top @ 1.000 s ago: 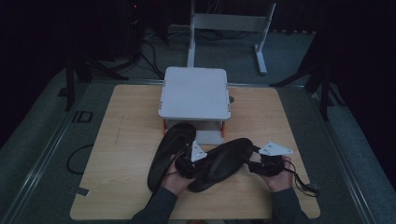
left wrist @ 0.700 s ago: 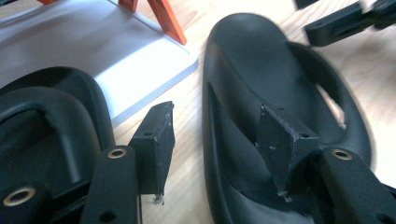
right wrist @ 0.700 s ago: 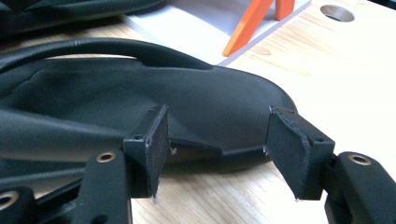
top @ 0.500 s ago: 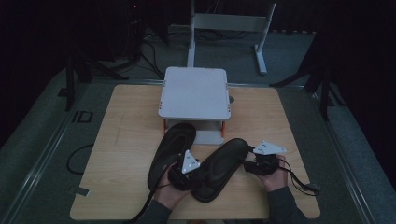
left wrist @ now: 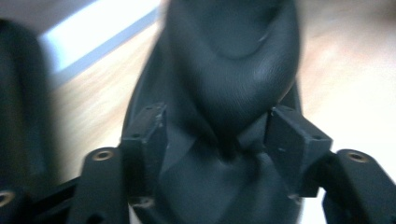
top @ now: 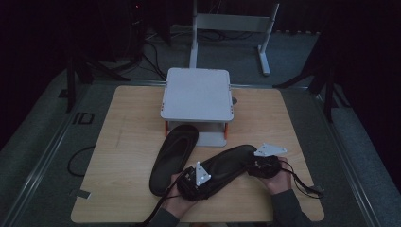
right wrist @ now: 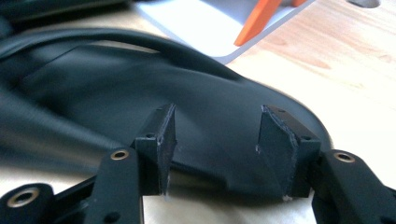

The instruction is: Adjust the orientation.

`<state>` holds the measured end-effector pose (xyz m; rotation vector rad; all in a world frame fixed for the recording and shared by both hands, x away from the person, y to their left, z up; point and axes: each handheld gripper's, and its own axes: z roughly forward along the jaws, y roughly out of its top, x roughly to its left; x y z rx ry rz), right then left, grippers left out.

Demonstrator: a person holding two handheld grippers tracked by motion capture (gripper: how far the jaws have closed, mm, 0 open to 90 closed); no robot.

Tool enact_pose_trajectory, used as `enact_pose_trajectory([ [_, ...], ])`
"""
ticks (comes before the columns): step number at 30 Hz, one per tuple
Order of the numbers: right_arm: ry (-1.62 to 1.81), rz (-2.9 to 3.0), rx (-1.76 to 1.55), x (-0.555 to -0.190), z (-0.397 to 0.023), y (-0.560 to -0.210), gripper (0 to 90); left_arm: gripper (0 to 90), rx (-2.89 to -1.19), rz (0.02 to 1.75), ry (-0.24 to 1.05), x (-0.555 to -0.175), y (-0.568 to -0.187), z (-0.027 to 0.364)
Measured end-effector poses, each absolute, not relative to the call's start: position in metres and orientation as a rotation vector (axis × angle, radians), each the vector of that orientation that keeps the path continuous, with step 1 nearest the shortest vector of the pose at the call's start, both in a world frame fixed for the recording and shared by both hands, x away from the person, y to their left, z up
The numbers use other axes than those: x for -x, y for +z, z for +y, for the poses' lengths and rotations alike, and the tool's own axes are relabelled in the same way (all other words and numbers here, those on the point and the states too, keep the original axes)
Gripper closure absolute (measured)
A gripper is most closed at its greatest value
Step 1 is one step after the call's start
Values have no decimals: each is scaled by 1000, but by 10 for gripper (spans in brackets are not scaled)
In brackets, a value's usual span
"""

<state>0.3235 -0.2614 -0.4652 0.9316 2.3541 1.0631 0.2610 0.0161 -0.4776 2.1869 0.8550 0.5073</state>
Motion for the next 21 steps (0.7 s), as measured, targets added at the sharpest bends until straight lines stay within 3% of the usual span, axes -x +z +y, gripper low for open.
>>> enact_pose_trajectory([
  [14,1115,2521,-732,-292,-256,-463,479,478,-2150,954,518,-288,-474,19],
  [21,1109,2387,-807,-306,-258,-454,490,479,-2127,916,477,-278,-468,19],
])
